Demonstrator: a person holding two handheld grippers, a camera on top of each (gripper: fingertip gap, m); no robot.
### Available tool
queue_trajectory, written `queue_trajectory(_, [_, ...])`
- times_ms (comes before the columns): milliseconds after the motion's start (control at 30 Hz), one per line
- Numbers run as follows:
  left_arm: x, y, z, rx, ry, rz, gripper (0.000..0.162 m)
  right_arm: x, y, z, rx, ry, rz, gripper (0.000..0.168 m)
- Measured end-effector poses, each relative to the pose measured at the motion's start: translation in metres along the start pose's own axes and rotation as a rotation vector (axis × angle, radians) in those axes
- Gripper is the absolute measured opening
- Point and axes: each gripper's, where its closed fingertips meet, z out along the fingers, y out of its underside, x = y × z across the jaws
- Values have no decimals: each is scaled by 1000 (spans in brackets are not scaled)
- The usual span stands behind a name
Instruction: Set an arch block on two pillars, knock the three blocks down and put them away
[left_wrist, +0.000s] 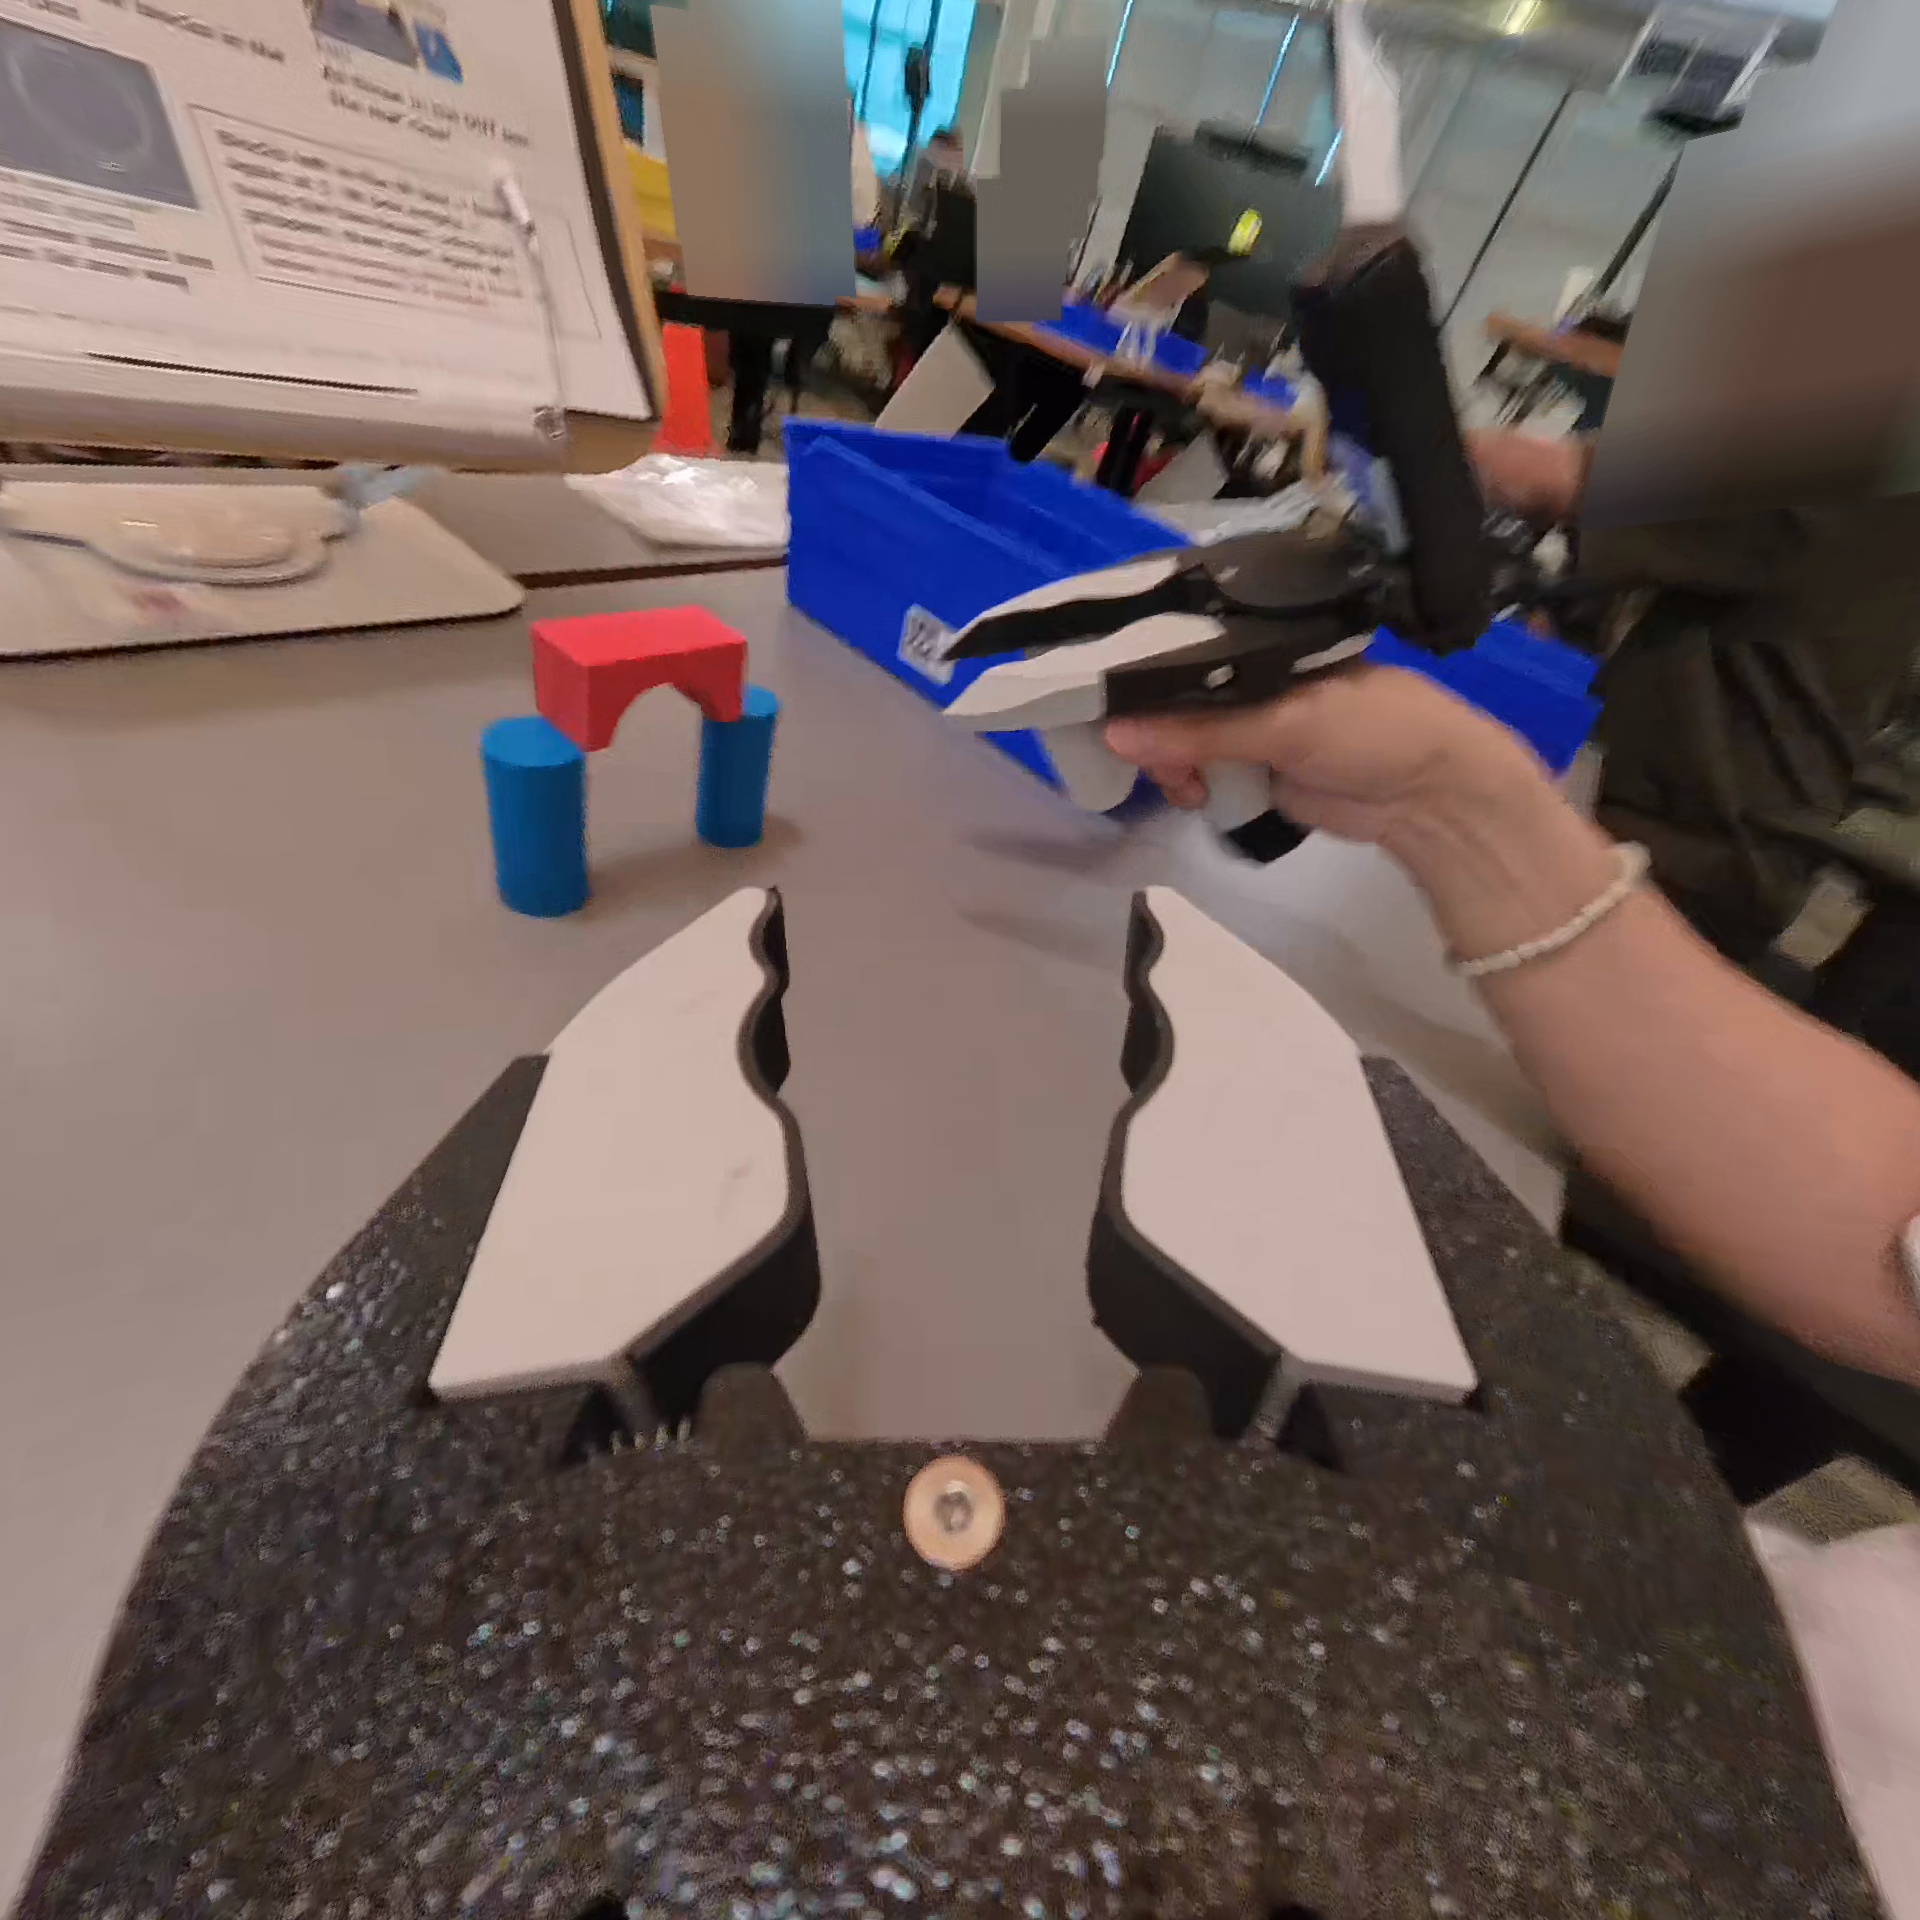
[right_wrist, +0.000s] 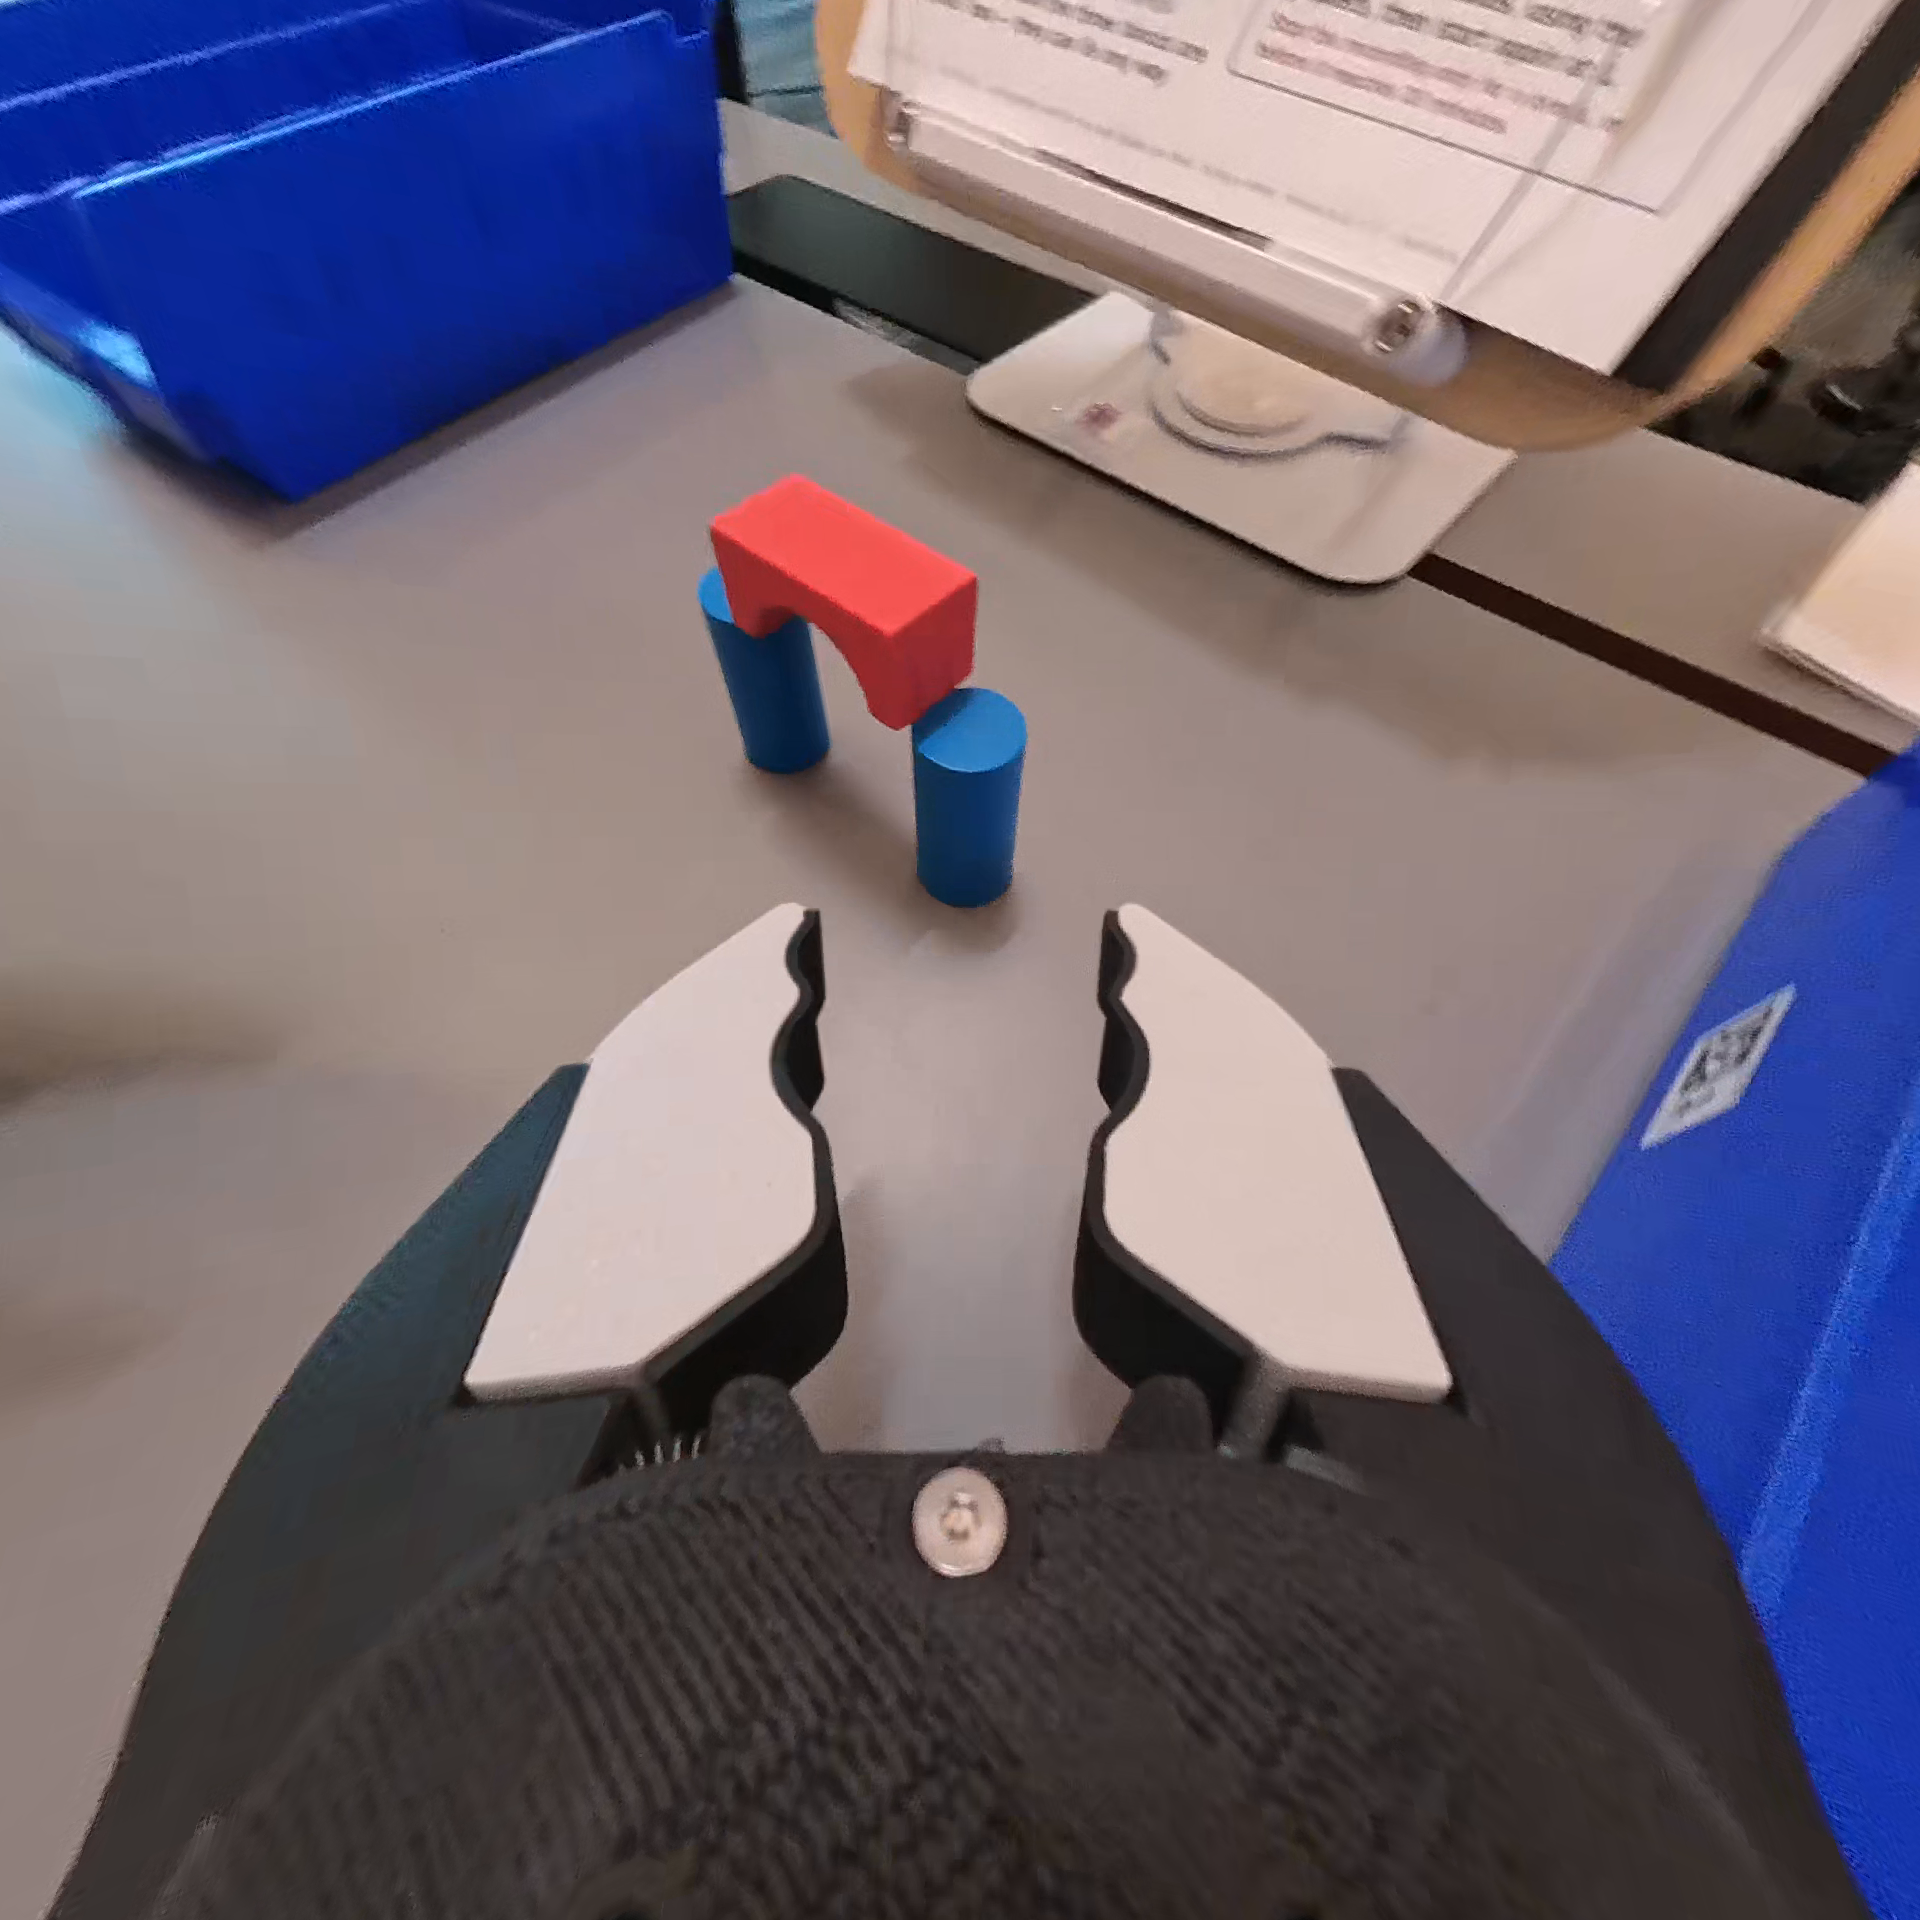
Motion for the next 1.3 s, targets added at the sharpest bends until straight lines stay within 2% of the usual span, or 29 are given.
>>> queue_trajectory(100, [26, 4, 1, 75, 68, -79, 59, -5, 2, -6, 45, 36, 84, 31])
queue_trajectory(200, [31, 20, 1, 38, 3, -76, 53, -13, 13, -15, 22, 61, 154, 12])
queue_trajectory(267, [32, 29, -4, 19, -49, -50, 52, -17, 11, -24, 69, 108, 200, 0])
queue_trajectory(533, [22, 29, -31, 19, -130, -37, 52, -31, 4, -40, 52, 199, 140, 0])
queue_trajectory(733, [16, 27, -31, 7, -143, -42, 53, -15, 8, -35, 32, 270, 144, 0])
queue_trajectory(1000, [18, 40, -21, -45, -126, -49, 54, 12, 18, 6, -44, 330, 145, 1])
queue_trajectory(1300, [15, 38, -28, -43, -120, -43, 54, 50, 32, 44, -193, 416, 187, 1])
